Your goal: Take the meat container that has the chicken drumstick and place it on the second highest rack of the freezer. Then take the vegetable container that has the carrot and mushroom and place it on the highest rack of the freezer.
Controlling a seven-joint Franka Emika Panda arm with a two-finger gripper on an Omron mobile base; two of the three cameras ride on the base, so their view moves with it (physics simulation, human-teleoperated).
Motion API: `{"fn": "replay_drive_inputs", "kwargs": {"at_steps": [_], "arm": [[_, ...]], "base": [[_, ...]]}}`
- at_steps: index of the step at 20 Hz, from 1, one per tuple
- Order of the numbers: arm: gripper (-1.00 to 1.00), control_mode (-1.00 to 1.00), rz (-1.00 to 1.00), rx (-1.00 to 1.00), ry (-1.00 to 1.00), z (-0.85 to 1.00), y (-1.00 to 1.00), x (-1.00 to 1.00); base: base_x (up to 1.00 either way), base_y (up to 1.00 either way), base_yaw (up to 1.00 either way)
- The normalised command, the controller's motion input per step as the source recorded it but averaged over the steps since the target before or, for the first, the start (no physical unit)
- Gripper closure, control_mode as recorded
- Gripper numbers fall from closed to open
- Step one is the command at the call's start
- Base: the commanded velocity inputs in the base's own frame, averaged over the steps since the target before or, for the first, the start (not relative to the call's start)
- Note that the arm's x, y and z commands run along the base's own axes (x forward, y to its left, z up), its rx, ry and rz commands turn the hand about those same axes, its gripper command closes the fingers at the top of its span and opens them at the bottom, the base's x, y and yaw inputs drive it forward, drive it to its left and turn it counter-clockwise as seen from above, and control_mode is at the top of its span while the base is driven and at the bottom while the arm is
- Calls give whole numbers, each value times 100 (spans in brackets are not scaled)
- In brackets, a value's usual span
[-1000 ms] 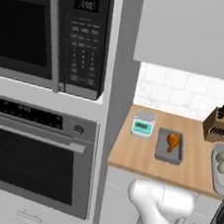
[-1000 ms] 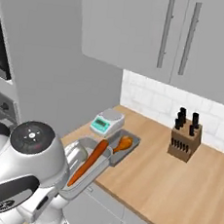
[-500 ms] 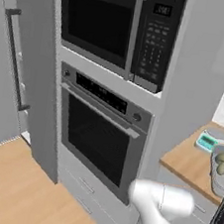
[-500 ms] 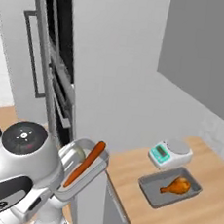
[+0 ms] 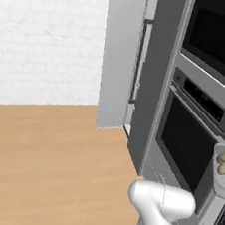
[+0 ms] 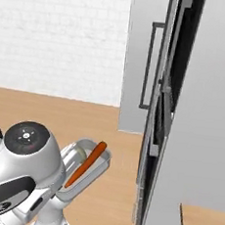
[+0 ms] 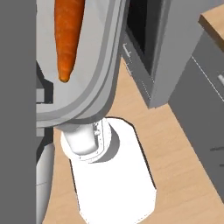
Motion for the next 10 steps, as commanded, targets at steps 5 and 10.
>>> {"fn": "replay_drive_inputs", "kwargs": {"at_steps": [5, 10], "arm": [[100, 100, 0, 0, 0, 0, 0, 0], [100, 100, 0, 0, 0, 0, 0, 0]], "base": [[77, 49, 61], [100, 3, 37]]}}
